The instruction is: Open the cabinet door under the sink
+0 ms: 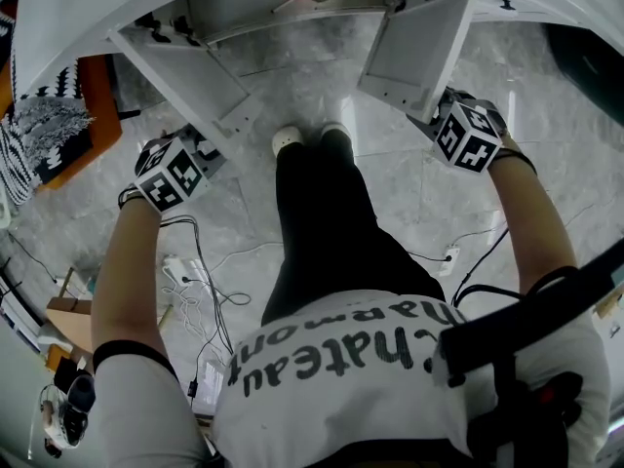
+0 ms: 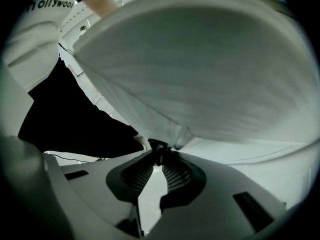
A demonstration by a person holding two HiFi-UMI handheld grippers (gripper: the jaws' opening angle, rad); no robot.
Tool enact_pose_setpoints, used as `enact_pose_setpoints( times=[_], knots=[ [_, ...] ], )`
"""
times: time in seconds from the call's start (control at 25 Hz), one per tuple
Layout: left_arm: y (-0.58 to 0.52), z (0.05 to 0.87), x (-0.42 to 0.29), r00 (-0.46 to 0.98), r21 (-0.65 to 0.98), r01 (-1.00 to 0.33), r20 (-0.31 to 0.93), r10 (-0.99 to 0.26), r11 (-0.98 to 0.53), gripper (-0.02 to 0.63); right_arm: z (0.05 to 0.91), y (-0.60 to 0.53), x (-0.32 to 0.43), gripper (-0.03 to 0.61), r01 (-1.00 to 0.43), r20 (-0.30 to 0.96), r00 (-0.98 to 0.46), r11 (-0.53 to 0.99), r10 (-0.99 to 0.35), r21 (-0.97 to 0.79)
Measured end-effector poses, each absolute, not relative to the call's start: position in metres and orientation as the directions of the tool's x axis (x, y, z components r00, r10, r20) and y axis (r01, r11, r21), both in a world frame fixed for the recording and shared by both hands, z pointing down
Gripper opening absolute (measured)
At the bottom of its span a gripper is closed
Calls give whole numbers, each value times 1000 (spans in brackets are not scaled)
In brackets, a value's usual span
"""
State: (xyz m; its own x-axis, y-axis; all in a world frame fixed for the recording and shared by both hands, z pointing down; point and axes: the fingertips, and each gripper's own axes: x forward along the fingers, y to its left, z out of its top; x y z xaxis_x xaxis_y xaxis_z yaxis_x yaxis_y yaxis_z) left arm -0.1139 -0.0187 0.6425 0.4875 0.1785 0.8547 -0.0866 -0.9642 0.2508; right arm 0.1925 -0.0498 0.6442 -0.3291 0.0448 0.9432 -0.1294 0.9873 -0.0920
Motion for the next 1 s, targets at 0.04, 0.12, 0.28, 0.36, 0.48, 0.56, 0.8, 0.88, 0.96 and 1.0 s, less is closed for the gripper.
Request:
enact_pose_setpoints(
  times=[0.04,0.12,0.28,0.36,0.48,0.56,0.8,0.88,0.96,1.0],
  knots=[
    [-18,643,-116,483,253,-87,857,181,-963,40,645,-49,196,51,-125,945,-324,988,49,-94],
    [-15,644,-120,474,264,-89,859,192,-961,41,645,-48,200,52,-118,948,-314,988,54,-96],
    [-9,647,-128,454,283,-82,864,218,-955,43,645,-46,208,52,-93,951,-301,991,68,-101],
    [-9,647,-131,447,285,-78,866,222,-955,43,646,-45,210,54,-92,951,-302,991,69,-101],
    [-7,647,-136,437,291,-69,868,233,-954,43,646,-44,215,54,-93,952,-298,991,68,-100],
    [-4,647,-144,424,296,-55,872,246,-954,44,646,-42,220,54,-85,953,-296,992,69,-98],
    [3,647,-164,379,300,-22,885,270,-954,44,647,-39,237,54,-93,955,-293,992,55,-86],
    [4,647,-167,366,302,-22,889,273,-953,45,646,-40,240,54,-97,955,-293,992,51,-82],
    [5,647,-171,354,302,-23,894,275,-953,46,646,-40,243,54,-97,955,-292,992,48,-79],
    [6,646,-172,348,302,-24,896,275,-953,46,646,-39,244,54,-98,955,-292,992,46,-77]
  ],
)
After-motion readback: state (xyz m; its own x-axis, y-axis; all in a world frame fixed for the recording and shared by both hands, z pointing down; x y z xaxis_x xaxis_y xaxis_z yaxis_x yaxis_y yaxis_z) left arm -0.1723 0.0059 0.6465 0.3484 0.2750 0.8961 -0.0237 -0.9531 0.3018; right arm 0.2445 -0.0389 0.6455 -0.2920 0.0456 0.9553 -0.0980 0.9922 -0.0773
